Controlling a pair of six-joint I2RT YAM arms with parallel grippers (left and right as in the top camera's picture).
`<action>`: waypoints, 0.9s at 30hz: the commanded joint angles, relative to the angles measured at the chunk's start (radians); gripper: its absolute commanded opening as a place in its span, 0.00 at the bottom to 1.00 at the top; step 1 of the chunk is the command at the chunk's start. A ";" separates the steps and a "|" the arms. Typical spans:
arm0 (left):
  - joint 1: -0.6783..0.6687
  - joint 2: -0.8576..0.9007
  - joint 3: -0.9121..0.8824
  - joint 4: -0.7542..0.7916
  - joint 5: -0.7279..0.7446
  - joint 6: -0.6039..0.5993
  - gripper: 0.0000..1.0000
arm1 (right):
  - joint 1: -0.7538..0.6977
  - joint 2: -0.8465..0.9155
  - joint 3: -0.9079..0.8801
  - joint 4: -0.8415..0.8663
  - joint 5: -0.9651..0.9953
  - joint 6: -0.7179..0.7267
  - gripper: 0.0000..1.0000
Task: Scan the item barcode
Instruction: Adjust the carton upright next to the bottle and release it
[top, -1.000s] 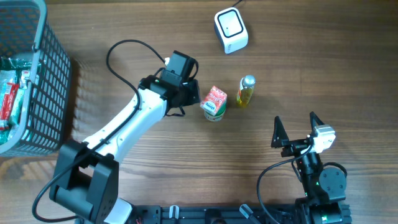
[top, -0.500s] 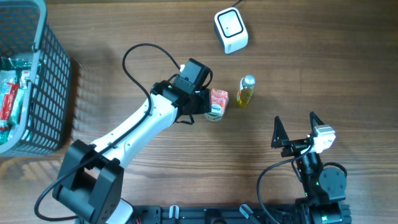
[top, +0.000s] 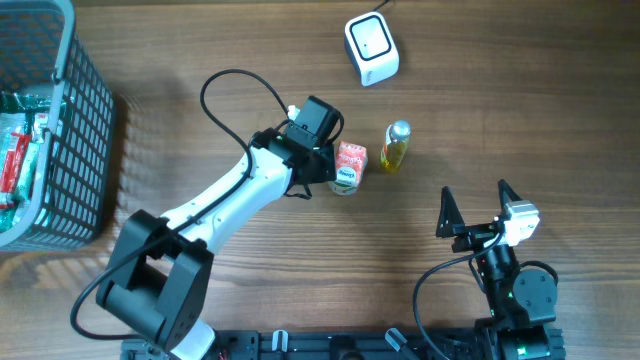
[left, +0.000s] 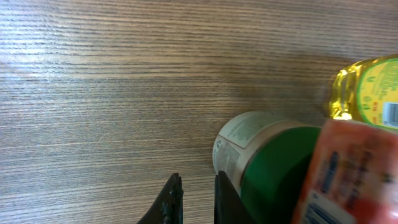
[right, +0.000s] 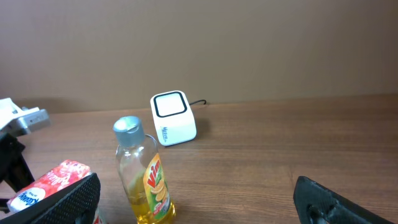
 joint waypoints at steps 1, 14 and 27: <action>-0.005 0.011 -0.010 0.008 0.032 0.000 0.09 | -0.004 -0.005 -0.001 0.004 0.005 0.004 1.00; -0.002 0.011 -0.010 0.026 0.107 0.001 0.09 | -0.004 -0.005 -0.001 0.003 0.005 0.004 1.00; -0.023 0.011 -0.010 0.010 0.211 0.001 0.09 | -0.004 -0.005 -0.001 0.004 0.005 0.003 1.00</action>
